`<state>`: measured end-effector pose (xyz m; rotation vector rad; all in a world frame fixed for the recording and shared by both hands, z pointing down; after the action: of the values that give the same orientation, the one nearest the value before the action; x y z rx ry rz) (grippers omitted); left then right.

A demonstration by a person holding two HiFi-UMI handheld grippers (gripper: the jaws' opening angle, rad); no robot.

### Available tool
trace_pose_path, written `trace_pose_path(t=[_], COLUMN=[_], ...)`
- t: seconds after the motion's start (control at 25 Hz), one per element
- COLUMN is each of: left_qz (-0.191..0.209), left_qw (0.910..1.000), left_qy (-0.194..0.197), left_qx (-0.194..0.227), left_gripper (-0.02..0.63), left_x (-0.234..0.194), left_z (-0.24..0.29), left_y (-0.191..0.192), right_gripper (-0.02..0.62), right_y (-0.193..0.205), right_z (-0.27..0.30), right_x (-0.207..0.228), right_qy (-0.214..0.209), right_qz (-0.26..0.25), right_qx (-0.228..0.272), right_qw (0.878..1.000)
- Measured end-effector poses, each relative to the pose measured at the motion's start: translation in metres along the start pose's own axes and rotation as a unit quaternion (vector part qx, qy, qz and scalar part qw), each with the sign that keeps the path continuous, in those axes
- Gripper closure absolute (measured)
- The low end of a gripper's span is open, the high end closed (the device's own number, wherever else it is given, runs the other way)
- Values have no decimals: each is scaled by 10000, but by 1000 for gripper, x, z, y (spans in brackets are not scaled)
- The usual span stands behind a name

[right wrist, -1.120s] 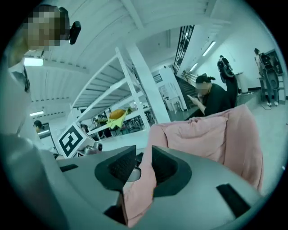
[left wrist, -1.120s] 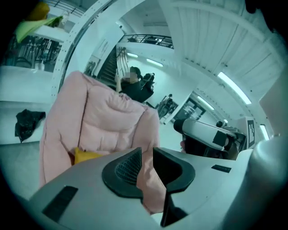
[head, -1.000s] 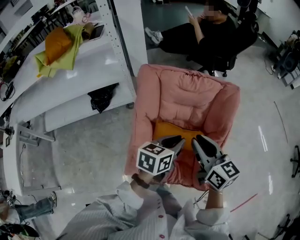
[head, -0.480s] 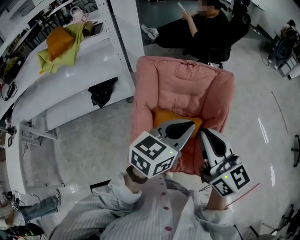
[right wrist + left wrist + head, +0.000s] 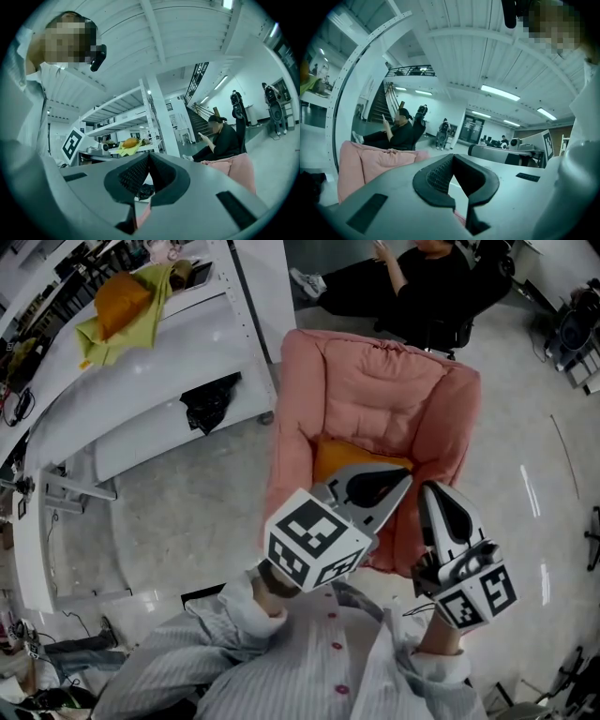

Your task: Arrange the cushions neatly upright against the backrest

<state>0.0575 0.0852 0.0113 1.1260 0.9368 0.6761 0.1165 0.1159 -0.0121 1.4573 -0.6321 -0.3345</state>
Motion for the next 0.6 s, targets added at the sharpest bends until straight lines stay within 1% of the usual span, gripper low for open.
trace_pose_path(t=[0.2, 0.6], left_qz=[-106, -103], left_qw=[9999, 9999], left_qy=[-18, -20], left_qx=[39, 108], left_gripper=[597, 597], left_x=[-5, -6], left_z=[-5, -7], left_y=[-4, -9], right_gripper=[583, 583], right_y=[-3, -2], right_z=[2, 4], right_x=[-2, -2], right_qy=[-15, 53], right_qz=[86, 76], right_qx=[-112, -205], right_qw=[9999, 9997])
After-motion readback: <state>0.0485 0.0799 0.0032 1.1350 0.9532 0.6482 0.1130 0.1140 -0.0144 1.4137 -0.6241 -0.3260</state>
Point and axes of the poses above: the fingertips, and each gripper's own axes: z forward along the fingers, x to its right, y out of its underside, the point moved 3 cm from there along -z, backward along the fingers, and after that the axes turned 1 degree about -y, right-handed, at the moved point
